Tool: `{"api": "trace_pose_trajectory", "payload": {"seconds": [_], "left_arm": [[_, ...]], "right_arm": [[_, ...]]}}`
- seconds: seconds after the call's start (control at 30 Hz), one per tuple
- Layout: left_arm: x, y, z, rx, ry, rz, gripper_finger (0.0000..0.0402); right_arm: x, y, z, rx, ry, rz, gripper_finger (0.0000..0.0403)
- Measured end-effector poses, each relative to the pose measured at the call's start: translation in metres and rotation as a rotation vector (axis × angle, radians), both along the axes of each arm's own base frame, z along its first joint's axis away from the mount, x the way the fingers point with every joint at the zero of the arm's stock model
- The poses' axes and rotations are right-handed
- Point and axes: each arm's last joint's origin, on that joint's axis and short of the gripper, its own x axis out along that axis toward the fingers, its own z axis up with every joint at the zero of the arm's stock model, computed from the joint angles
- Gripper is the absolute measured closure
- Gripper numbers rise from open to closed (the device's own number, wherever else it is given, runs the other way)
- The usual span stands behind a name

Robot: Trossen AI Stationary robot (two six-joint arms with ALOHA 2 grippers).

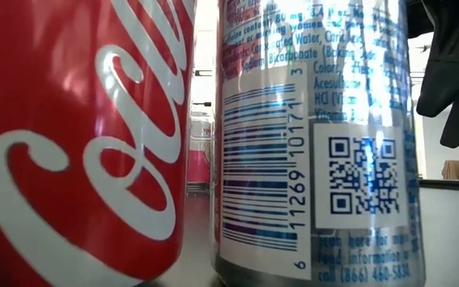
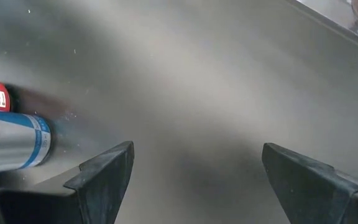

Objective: Sort soda cans
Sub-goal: Put the blue soda can into the left transparent bin

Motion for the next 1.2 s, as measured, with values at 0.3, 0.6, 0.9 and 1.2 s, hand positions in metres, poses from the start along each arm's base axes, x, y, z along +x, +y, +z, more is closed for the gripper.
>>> {"api": "trace_pose_trajectory", "payload": {"seconds": [0.3, 0.6, 0.9, 1.2], "left_arm": [[0.021, 0.029, 0.007, -0.033, -0.056, -0.021, 0.0138], [0.026, 0.070, 0.036, -0.081, -0.183, 0.039, 0.0138], [0.012, 0.123, 0.076, -0.107, -0.403, 0.115, 0.0138], [-0.007, 0.178, 0.122, -0.069, -0.661, 0.160, 0.0138]], "right_arm": [[0.000, 0.000, 0.000, -0.003, 0.002, 0.006, 0.0055], [0.000, 0.000, 0.000, -0.003, 0.001, 0.004, 0.0055], [0.000, 0.000, 0.000, -0.011, -0.001, 0.014, 0.0055], [0.005, -0.006, 0.000, 0.020, -0.018, -0.074, 0.0055]]}}
